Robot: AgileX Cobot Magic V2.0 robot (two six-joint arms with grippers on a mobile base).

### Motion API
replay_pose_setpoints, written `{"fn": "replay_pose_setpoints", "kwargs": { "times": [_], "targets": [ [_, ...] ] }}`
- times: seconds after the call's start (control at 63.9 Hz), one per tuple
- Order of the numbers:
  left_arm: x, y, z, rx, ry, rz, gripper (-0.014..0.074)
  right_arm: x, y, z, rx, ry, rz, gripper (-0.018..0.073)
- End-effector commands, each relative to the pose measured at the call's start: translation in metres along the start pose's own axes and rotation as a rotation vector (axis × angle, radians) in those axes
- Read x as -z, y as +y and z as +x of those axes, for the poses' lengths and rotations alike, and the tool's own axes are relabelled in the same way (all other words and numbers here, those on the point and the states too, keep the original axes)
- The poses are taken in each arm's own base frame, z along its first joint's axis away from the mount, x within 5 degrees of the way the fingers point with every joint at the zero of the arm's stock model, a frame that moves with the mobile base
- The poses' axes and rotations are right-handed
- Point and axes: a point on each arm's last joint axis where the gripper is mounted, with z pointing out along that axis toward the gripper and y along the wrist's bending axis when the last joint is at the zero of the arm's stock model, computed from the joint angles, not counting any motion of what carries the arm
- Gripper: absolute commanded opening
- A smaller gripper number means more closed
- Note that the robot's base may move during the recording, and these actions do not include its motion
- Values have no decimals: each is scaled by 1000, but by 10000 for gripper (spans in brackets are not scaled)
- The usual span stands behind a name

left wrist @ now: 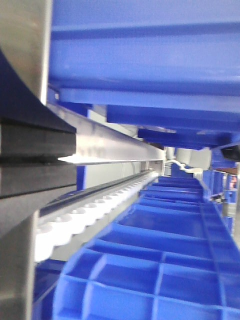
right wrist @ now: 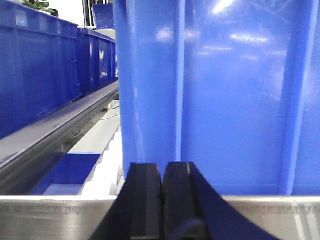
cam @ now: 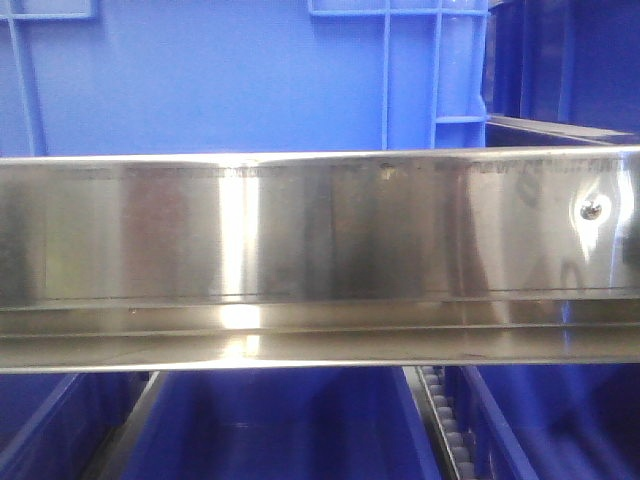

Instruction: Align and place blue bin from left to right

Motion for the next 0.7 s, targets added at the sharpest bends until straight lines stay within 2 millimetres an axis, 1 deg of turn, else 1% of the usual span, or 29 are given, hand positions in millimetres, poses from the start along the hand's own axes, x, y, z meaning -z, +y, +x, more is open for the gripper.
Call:
{"fn": "replay_pose_setpoints", "kwargs": {
  "times": [0.0, 0.078, 0.423, 0.501, 0.579, 0.658, 0.673, 0.689],
  "targets": [
    [1, -1, -7, -2, -72, 10, -111, 0, 0, -2, 17, -21, 6, -151],
    [1, -1, -9, -2, -96, 12, -111, 0, 0, -3, 17, -28, 6, -151],
    [1, -1, -9, -2, -94, 12, -111, 0, -1, -5, 18, -53, 8, -151],
    [1, -1, -10, 35, -109, 13, -111, 1, -1, -6, 15, -65, 9, -151],
    [2, -1, -16, 100, -172, 16, -111, 1, -1, -6, -18, -65, 8, -151],
    [3, -1, -21, 112, -202, 17, -111, 3, 1, -22, -41, -83, 0, -151],
    [3, -1, -24, 112, -204, 18, -111, 5, 1, -30, -41, -95, -3, -151],
    [4, -1, -28, 112, -207, 19, -111, 5, 1, -32, -41, -95, -5, -151]
  ]
}}
